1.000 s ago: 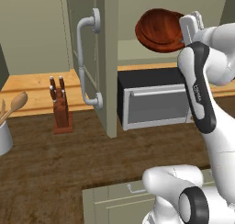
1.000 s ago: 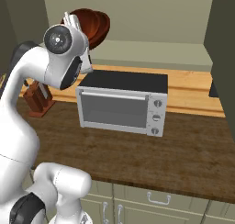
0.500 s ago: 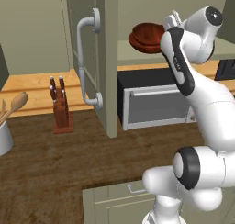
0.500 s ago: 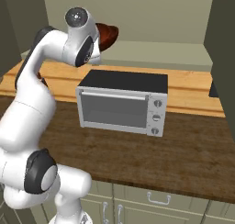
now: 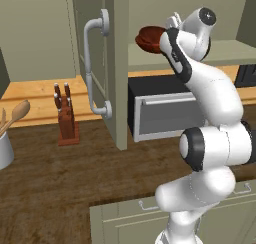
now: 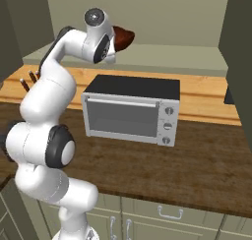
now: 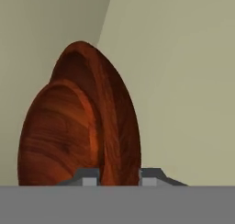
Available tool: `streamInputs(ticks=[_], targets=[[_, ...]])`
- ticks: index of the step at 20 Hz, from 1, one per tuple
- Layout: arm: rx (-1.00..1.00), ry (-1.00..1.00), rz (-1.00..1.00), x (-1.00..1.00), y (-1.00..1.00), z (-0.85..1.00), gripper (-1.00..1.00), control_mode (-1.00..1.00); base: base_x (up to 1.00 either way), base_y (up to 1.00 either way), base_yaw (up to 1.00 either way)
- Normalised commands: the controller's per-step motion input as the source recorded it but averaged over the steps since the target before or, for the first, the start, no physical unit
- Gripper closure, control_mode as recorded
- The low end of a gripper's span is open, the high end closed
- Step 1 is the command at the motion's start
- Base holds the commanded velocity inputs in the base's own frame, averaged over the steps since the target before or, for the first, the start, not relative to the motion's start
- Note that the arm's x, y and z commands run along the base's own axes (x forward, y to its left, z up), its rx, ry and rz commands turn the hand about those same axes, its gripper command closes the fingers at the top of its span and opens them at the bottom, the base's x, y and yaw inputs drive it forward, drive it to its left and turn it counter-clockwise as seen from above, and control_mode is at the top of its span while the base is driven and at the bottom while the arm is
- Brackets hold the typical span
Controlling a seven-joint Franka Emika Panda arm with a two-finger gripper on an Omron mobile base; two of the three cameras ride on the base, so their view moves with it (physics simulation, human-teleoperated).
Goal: Pick up the bowls on the counter and stack them on top of one another in the open cabinet. Place the smaller bowl on top of the larger bowl.
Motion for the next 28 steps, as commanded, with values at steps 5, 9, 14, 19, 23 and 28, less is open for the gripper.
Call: streamInputs(ticks=[5,9,14,19,23,28], targets=[[0.0,-0.07,0.0,-0.4,-0.06,-0.08,-1.0,-1.0,0.0,0.0,0.0],[0.07,-0.32,0.0,-1.0,-0.33,-0.29,-1.0,-1.0,0.0,0.0,0.0],[0.08,-0.28,0.0,-1.0,-0.38,-0.74,-1.0,-1.0,0.0,0.0,0.0],[0.01,-0.05,0.0,-1.0,-0.4,-1.0,-1.0,-1.0,0.0,0.0,0.0],[-0.05,0.0,0.0,-1.0,-0.29,-1.0,-1.0,-1.0,0.0,0.0,0.0],[0.09,-0.27,0.0,-1.0,-0.64,-0.57,-1.0,-1.0,0.0,0.0,0.0]])
